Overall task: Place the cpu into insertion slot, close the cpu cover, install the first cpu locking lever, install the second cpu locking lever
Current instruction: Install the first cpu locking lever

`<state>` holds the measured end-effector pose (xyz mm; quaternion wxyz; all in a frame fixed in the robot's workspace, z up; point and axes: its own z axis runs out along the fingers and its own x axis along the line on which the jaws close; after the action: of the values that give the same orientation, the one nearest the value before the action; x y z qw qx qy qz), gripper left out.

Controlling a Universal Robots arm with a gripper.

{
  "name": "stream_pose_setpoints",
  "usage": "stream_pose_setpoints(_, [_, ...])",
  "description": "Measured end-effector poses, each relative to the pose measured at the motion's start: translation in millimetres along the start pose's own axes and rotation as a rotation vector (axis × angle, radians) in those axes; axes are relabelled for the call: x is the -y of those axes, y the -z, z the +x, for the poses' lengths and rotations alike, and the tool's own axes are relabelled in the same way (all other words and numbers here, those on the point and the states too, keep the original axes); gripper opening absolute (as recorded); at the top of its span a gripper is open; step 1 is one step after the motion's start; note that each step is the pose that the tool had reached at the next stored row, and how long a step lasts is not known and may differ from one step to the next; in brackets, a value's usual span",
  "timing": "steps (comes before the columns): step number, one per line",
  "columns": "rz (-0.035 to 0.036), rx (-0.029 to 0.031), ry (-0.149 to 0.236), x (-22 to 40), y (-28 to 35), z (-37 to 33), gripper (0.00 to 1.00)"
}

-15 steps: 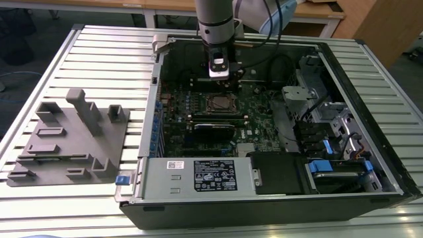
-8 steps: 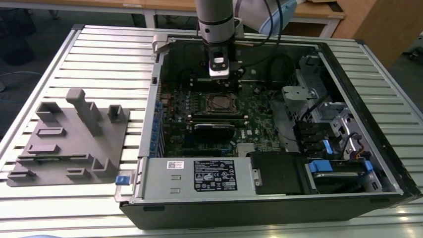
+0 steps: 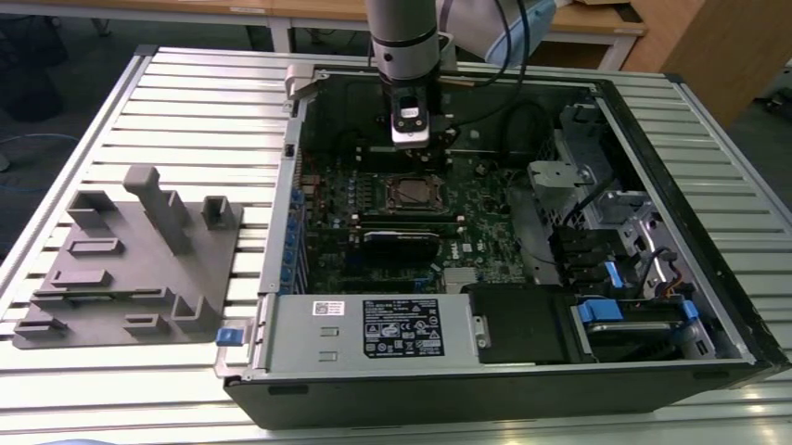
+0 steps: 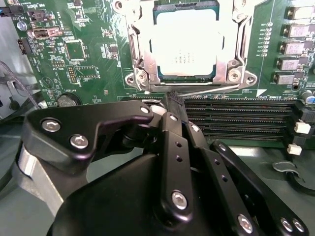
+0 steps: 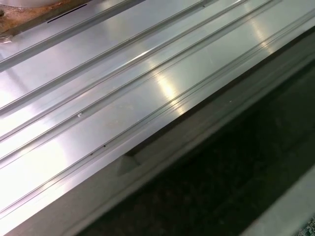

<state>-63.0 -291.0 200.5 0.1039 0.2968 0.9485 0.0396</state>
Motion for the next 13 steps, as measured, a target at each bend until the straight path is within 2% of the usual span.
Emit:
stream_pose_setpoints(7, [-0.0007,-0.0002,0.000,0.0,0.0,0.0,0.11])
stream_pose_setpoints(13, [-0.0007,-0.0002,0.000,-0.4,2.4,-0.5,0.11])
